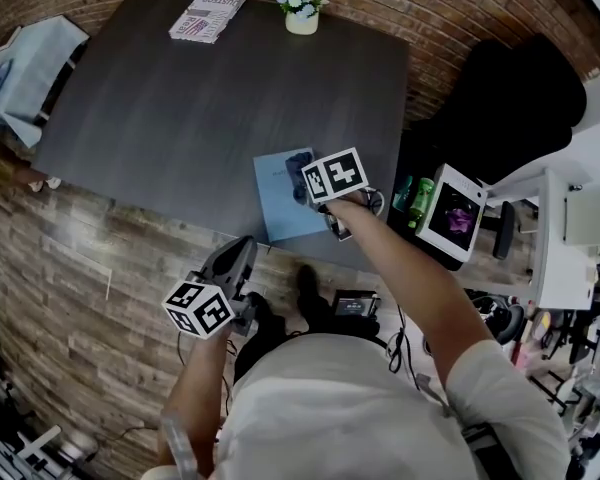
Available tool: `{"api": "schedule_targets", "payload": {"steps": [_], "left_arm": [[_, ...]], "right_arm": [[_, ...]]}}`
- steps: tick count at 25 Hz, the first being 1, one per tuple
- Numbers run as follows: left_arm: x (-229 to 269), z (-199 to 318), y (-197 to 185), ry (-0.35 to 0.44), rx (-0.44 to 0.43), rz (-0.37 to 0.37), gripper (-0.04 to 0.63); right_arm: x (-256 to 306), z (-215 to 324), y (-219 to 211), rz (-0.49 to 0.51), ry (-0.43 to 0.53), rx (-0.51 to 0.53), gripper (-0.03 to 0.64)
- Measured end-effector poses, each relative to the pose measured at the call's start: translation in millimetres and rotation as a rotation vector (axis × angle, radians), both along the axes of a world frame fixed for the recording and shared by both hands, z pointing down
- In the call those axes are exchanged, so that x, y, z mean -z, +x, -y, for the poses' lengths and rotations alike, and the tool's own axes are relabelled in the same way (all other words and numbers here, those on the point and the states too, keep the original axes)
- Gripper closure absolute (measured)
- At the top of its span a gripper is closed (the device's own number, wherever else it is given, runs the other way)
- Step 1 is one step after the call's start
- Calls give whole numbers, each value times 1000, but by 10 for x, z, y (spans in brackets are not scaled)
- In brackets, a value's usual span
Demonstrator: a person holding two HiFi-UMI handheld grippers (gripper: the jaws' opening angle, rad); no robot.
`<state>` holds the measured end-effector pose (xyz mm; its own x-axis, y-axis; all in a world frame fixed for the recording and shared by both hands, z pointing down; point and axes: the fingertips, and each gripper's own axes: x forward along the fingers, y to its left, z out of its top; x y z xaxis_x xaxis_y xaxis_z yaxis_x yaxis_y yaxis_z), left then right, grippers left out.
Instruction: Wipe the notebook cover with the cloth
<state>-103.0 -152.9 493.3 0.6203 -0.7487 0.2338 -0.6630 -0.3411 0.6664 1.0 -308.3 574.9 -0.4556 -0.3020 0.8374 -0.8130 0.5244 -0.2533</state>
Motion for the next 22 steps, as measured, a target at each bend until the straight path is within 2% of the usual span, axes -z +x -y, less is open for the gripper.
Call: {"api": "schedule_targets", "payload": {"steps": [13,22], "left_arm": [[-58,-168,-227,-22,46,-8,586],[-31,-175,-257,-17,46,-5,586]], "right_arm": [[-174,-496,-860,140,-120,82,511],[-441,-501,-766,75,-144,76,511]]}}
